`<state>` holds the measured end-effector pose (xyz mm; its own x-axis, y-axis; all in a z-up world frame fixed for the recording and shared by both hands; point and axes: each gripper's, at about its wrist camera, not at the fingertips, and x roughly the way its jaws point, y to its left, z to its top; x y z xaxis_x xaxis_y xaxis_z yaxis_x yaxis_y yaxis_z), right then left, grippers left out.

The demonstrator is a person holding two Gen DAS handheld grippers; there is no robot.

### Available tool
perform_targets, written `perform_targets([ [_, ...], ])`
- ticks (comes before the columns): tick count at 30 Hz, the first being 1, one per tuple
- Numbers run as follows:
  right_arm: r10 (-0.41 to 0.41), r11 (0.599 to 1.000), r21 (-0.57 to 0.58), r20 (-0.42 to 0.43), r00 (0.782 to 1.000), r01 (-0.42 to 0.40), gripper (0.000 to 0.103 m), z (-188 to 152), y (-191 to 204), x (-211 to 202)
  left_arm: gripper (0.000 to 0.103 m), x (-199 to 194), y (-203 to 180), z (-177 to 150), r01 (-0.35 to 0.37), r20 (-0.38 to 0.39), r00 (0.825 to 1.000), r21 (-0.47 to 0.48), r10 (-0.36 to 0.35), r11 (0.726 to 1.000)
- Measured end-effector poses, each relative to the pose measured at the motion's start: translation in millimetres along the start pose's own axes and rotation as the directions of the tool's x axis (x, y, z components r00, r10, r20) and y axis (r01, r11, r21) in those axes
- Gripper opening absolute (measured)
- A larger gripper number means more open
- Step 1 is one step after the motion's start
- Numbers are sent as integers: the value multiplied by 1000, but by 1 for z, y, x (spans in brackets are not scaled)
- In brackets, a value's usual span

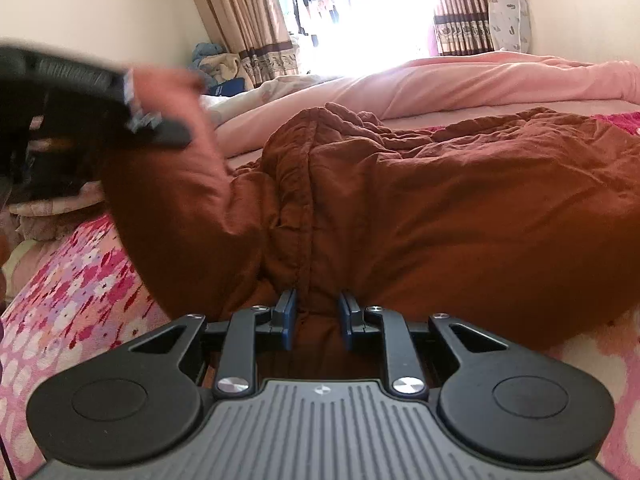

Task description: Fold large clothes

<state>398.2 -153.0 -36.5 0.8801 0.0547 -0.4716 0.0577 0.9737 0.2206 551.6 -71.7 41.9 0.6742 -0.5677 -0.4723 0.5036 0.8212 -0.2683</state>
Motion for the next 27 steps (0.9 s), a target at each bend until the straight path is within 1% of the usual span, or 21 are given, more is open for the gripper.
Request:
perform_targets([
  [2, 14, 1000, 12, -2, 1000, -14, 24, 0, -4, 0, 26, 11, -6, -4, 70, -49, 996, 47, -68, 996],
  [4, 42, 998, 53, -7, 999, -42, 23, 1, -11, -1, 26, 17, -7, -11, 118, -63, 992, 63, -114, 991],
  [5, 51, 997, 62, -13, 999, -50, 23, 2, -13, -2, 26, 22, -6, -13, 127, -79, 989, 59, -123, 990],
  [6, 57, 997, 60, -19, 998, -56, 23, 3, -14, -2, 26, 26, -8, -14, 121, -92, 989, 77, -113, 990],
  [7, 63, 997, 54, -21, 998, -62, 23, 4, -14, -4, 27, 29, -12, -15, 107, -95, 991, 116, -96, 988],
  [10, 77, 996, 42, -36, 996, -76, 22, 7, -17, -9, 27, 34, -34, -19, 85, -115, 992, 229, -60, 970],
  [13, 97, 995, 39, -51, 994, -95, 21, 11, -28, -16, 28, 44, -43, -24, 92, -134, 989, 273, -57, 958],
  [14, 105, 994, 35, -58, 993, -103, 17, 12, -32, -20, 28, 45, -42, -29, 86, -130, 990, 296, -49, 951],
  [16, 101, 994, 39, -37, 994, -100, 17, 17, -41, -32, 28, 49, -51, -35, 68, -124, 992, 347, -27, 935],
  [17, 97, 995, 27, -35, 995, -96, 19, 20, -45, -38, 28, 45, -57, -40, 59, -114, 993, 376, -16, 925],
  [18, 90, 996, 9, -34, 995, -90, 22, 24, -48, -43, 29, 45, -61, -44, 47, -101, 995, 409, -5, 912],
  [19, 80, 997, -4, -24, 997, -80, 36, 30, -52, -50, 29, 45, -65, -50, 34, -90, 996, 444, 7, 895],
  [20, 62, 998, -10, -8, 998, -62, 59, 36, -55, -55, 29, 48, -65, -55, 24, -82, 997, 466, 16, 885],
  [22, 8, 1000, -27, 54, 999, -7, 82, 45, -59, -71, 29, 48, -67, -58, 10, -69, 997, 489, 27, 872],
  [24, 5, 1000, -20, 71, 997, -3, 82, 54, -66, -78, 29, 48, -70, -62, -1, -60, 997, 524, 38, 852],
  [25, 14, 1000, 13, 76, 997, -15, 81, 59, -71, -80, 29, 49, -72, -65, -9, -53, 998, 546, 46, 838],
  [26, 33, 998, 47, 78, 996, -37, 81, 64, -73, -80, 29, 49, -74, -67, -15, -49, 997, 561, 52, 828],
  [27, 64, 996, 65, 74, 995, -68, 81, 70, -73, -77, 29, 49, -74, -68, -20, -45, 997, 567, 55, 824],
])
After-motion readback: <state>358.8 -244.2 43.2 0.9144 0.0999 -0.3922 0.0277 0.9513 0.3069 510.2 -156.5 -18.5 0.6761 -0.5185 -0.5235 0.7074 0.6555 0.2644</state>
